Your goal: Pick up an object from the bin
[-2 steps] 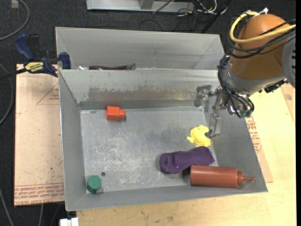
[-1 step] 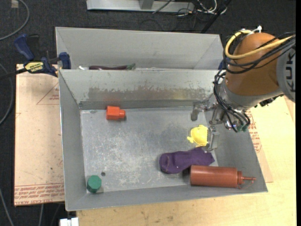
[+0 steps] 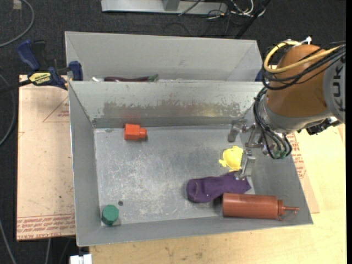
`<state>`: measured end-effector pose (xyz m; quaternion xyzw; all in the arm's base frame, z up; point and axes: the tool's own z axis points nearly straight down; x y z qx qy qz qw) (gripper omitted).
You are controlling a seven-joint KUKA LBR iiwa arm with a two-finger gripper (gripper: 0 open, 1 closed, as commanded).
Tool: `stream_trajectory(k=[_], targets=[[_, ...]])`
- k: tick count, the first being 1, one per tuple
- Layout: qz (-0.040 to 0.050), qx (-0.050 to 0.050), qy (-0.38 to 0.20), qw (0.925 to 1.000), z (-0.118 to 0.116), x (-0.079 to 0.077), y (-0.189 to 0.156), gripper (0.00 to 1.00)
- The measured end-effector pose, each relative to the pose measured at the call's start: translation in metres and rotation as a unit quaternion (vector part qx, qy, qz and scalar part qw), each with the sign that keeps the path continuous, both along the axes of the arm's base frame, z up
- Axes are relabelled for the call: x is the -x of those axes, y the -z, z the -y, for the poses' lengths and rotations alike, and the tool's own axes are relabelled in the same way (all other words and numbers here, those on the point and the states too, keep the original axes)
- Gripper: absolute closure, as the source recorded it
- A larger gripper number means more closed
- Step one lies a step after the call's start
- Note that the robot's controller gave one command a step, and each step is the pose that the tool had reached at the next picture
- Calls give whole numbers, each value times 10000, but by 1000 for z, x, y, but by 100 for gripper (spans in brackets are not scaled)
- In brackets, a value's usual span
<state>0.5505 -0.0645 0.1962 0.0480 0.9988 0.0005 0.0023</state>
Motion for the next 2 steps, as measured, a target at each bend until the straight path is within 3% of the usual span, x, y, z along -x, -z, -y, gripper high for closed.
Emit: stream_trajectory(k=[1, 2], targets=[[-6, -2, -938, 9956, 10, -3, 26, 0], [-3, -14, 833, 9965, -38, -18, 73, 100]])
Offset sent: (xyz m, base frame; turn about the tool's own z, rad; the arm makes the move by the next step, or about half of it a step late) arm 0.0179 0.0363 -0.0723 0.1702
